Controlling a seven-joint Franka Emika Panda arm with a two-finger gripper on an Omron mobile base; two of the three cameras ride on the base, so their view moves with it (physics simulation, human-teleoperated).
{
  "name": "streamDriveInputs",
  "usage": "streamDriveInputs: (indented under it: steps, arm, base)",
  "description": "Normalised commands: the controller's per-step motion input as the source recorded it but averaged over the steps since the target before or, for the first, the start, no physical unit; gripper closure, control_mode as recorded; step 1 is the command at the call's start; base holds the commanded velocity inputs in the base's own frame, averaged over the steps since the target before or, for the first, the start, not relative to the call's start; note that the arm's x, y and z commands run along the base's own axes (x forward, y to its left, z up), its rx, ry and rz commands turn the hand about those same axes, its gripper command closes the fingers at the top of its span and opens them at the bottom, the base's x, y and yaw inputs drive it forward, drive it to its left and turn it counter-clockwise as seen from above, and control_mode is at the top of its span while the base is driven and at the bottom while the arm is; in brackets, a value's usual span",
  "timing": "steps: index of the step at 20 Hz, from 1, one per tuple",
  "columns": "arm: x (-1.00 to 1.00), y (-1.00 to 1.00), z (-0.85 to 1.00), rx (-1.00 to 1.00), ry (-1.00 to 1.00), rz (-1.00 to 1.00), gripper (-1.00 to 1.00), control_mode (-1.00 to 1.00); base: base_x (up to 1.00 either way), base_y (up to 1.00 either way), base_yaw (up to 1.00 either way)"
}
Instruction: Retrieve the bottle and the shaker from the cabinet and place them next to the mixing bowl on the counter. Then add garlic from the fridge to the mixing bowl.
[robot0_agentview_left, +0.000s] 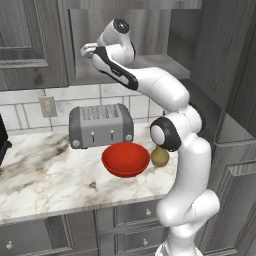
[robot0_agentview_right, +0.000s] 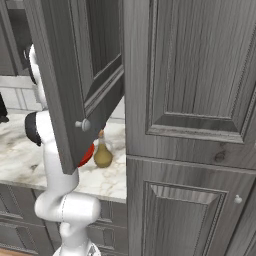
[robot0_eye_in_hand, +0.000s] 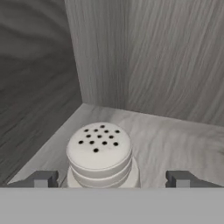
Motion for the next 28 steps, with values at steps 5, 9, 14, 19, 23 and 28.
streamDriveInputs:
  steps: [5,9,14,19,23,28]
  arm:
    - [0.00,0.00,0.00,0.00,0.00,0.00,1.00,-1.00]
    - [0.00,-0.01,0.00,0.00,0.00,0.00,1.00,-1.00]
    - [-0.61,-0.19,0.06,0.00,-0.08,-0.07,1.00,-1.00]
    - [-1.00,-0.32,0.13,0.01,-0.16,-0.07,1.00,-1.00]
    - [-1.00,-0.43,0.04,0.01,-0.09,-0.09,1.00,-1.00]
    - [-1.00,-0.67,0.00,0.04,-0.02,-0.09,1.00,-1.00]
  base:
    - [0.00,0.00,0.00]
    - [0.00,0.00,0.00]
    - [0.00,0.00,0.00]
    - [0.00,0.00,0.00]
    - [0.00,0.00,0.00]
    - [0.00,0.00,0.00]
